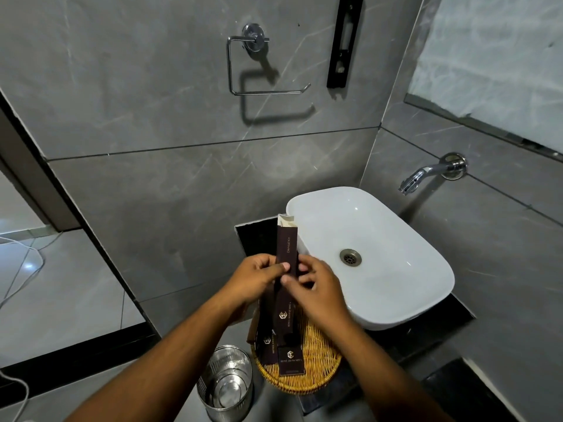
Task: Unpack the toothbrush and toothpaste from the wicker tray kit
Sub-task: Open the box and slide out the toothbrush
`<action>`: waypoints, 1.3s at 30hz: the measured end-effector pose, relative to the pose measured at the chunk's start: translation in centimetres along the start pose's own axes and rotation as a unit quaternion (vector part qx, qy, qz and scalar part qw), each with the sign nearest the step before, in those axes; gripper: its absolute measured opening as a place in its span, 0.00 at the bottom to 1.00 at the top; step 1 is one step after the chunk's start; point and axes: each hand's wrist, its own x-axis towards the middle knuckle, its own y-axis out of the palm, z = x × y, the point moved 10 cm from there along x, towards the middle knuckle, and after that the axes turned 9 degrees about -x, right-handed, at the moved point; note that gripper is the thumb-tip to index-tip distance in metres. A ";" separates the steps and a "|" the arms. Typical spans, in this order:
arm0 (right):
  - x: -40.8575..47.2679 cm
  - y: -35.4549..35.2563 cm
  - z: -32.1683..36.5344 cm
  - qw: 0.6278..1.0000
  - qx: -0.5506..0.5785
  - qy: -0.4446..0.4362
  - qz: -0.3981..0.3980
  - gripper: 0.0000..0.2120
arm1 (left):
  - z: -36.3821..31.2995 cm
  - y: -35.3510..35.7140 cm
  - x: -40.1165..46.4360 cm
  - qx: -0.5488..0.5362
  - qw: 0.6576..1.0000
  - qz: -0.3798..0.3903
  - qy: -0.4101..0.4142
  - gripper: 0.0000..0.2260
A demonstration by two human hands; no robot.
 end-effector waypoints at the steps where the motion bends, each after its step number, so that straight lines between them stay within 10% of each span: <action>1: 0.8 -1.2 0.1 0.997 0.060 0.036 -0.023 0.22 | -0.1 -0.2 0.0 0.016 1.000 0.006 0.002 0.08; 12: 5.9 -3.3 2.2 0.990 0.028 0.116 0.079 0.08 | -1.1 1.2 -0.8 0.151 0.985 0.070 0.039 0.08; 20: 5.3 -3.4 -2.4 0.932 0.289 0.208 0.072 0.04 | 0.4 -3.1 -1.5 0.124 0.987 0.087 -0.051 0.13; 31: 0.3 3.5 -6.2 0.810 0.517 0.252 0.112 0.14 | -4.9 -7.1 0.5 -0.212 0.956 -0.200 0.038 0.07; 39: -0.2 4.1 -5.8 0.779 0.562 0.258 0.105 0.19 | -6.9 -0.7 1.2 -0.094 0.980 -0.128 0.118 0.03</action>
